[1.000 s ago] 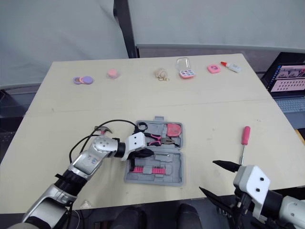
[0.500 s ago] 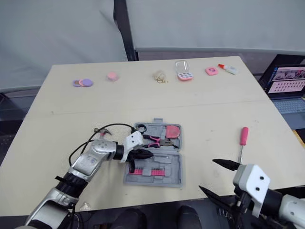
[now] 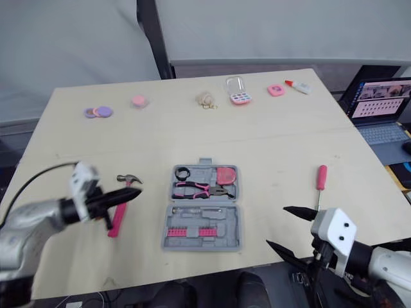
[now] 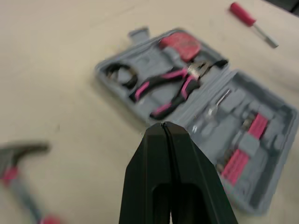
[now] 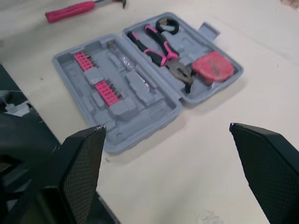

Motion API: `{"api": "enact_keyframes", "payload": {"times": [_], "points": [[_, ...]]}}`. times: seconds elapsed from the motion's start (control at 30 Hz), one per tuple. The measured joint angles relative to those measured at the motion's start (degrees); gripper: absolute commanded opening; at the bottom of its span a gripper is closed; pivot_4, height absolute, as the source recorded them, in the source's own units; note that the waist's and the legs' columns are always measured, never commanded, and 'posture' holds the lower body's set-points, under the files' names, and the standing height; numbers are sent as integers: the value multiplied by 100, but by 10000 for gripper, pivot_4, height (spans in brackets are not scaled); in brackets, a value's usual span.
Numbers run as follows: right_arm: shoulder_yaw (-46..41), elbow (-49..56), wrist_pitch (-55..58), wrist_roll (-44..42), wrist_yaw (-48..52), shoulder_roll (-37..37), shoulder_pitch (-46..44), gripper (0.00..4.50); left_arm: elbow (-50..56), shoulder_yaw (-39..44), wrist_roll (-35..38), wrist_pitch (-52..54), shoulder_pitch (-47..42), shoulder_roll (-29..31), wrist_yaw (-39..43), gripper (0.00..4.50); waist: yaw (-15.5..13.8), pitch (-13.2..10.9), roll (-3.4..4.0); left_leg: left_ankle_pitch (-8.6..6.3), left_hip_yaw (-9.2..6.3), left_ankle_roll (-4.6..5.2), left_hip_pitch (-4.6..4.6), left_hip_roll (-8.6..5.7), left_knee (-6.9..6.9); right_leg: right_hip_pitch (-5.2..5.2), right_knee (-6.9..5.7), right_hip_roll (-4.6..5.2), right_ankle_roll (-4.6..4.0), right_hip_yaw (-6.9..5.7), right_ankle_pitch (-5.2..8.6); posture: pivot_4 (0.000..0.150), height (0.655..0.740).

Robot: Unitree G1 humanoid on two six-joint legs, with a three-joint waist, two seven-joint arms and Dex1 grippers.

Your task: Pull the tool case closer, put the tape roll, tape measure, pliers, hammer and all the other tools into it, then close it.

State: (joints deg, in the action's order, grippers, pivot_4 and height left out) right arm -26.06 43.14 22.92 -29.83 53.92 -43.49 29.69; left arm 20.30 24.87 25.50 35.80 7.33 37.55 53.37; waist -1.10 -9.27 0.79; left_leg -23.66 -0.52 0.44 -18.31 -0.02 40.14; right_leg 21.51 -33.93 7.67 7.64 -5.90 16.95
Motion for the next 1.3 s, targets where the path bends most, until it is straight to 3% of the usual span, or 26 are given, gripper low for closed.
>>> {"api": "enact_keyframes", "payload": {"times": [0.03,0.07,0.13,0.3,0.33,0.47,0.73,0.9,1.1,1.3], "points": [[70,-53,-11,0,5,1,-46,45000,115,259,23,-138,430,-14,44,5682,-18,-1,-5,0,0,0,2,12,1,-4,4,5,0,4,0,1500,7400],[121,-92,-32,3,15,8,-46,45000,194,468,58,-243,840,-51,88,7895,-31,-1,-6,-1,0,0,3,12,1,-7,6,11,0,7,0,1500,7400],[262,-302,-135,40,91,15,-73,45000,372,978,118,-554,1862,-338,166,19080,-22,-2,-6,-5,3,6,3,7,-4,-6,13,18,-1,11,0,1500,7400],[397,-498,-390,93,232,33,14,45000,717,1353,286,-912,3184,-1029,157,42116,-59,-13,-16,-6,-5,13,-1,-12,0,-8,36,44,-8,8,4,1500,7400],[404,-497,-472,106,272,46,80,45000,858,1448,351,-1052,3435,-1246,134,43722,-57,-13,-17,-7,-4,13,-1,-12,-1,-9,37,50,-8,9,4,1500,7400],[459,-503,-669,191,355,107,424,45000,951,1576,371,-1494,4065,-1744,48,43722,-53,-18,-9,-15,1,27,-1,-12,-3,-7,39,56,-27,6,14,1500,7400],[468,-503,-790,214,373,105,432,45000,742,1556,294,-1765,3678,-1587,-493,43722,-48,-18,-8,-25,9,46,0,-19,-2,-5,36,56,-49,2,27,1500,7400],[382,-498,-790,193,392,-18,233,45000,737,1465,301,-693,2212,-884,-1662,43722,-47,-15,-7,-21,-1,43,4,-27,4,-8,14,57,-25,5,13,1500,7400],[256,-464,-756,11,393,-68,159,45000,1223,1068,506,571,1565,-755,-2574,43722,65,-15,-8,-30,4,43,4,-19,-7,-1,0,47,-13,-6,7,1500,7400],[250,-415,-661,-76,392,-121,-14,45000,1725,480,461,1627,876,-455,-3327,43722,-6,-16,-8,-24,7,34,4,-23,1,-9,6,45,-5,1,3,1500,7400]]}}
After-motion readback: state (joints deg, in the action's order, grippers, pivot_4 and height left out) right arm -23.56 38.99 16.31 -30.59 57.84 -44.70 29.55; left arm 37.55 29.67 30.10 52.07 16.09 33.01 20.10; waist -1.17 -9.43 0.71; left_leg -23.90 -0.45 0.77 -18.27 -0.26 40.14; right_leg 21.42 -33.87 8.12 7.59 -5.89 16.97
